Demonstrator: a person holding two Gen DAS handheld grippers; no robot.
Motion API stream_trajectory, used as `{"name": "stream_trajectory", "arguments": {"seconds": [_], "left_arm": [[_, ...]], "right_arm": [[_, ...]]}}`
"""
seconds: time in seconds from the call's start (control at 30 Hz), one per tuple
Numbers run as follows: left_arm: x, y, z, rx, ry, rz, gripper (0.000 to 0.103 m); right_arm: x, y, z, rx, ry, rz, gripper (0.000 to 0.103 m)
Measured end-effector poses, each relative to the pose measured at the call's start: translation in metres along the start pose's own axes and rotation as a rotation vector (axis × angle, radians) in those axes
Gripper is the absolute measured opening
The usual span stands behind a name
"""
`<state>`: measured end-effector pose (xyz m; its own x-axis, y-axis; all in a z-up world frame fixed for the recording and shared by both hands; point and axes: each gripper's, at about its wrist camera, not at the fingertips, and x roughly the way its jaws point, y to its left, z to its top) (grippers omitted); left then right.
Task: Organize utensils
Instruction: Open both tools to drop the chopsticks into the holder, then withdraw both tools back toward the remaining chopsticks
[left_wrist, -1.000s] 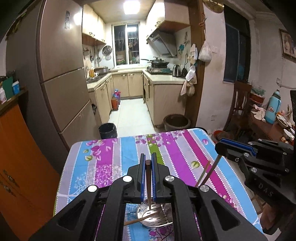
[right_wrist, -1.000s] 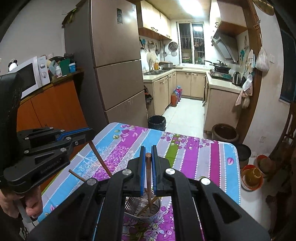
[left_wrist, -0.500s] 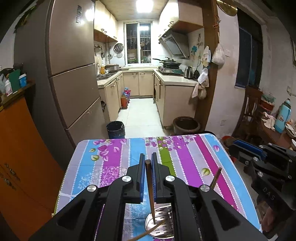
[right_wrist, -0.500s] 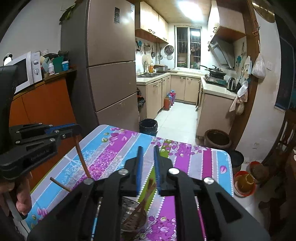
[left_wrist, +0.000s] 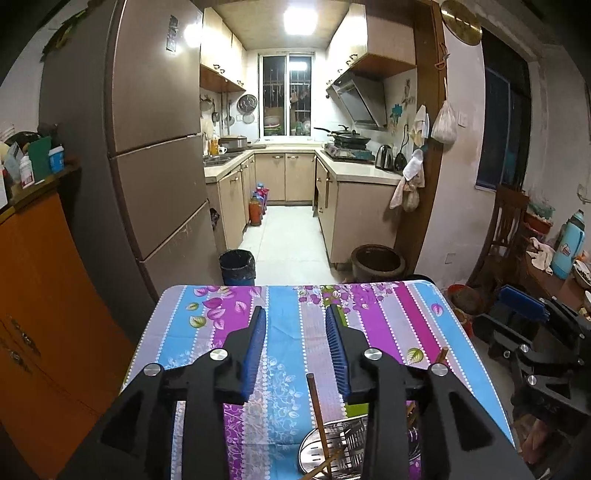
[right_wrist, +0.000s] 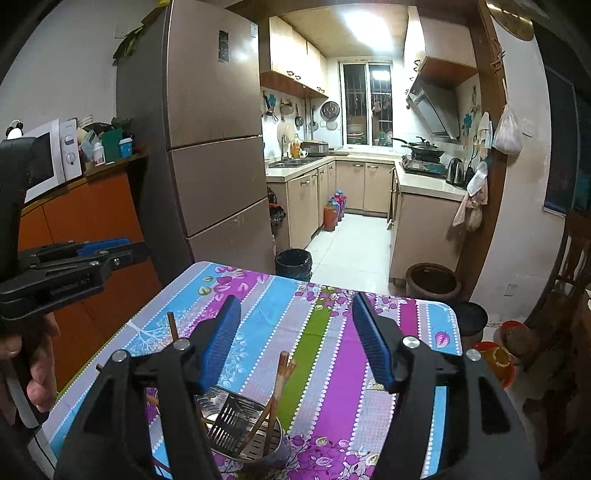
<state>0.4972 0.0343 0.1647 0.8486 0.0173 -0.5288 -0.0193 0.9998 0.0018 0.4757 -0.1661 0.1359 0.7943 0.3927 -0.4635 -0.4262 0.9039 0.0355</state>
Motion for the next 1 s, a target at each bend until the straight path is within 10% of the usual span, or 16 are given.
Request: {"name": "stream_trajectory", "arguments": {"seconds": [0.5,0.73,1.0], "left_arm": [[-0.102,-0.003,-0.061,0.096,-0.204,-0.010,0.065],[-0.218,0.008,-0.149,0.137,-0.408,-0.071,0.082],[-0.275,0.020,-0.271,0.162,-0.439,-0.139,0.084]], "right_arm": [[-0.090,0.020,-0.035,-0.022,-0.133,0.010,0.078],[-0.194,0.043,-0.074,-0.041,-0.264,0.054,0.084],[-0.275,0.082,-0.167,-0.053,-0.350,0.128,0.084]]}}
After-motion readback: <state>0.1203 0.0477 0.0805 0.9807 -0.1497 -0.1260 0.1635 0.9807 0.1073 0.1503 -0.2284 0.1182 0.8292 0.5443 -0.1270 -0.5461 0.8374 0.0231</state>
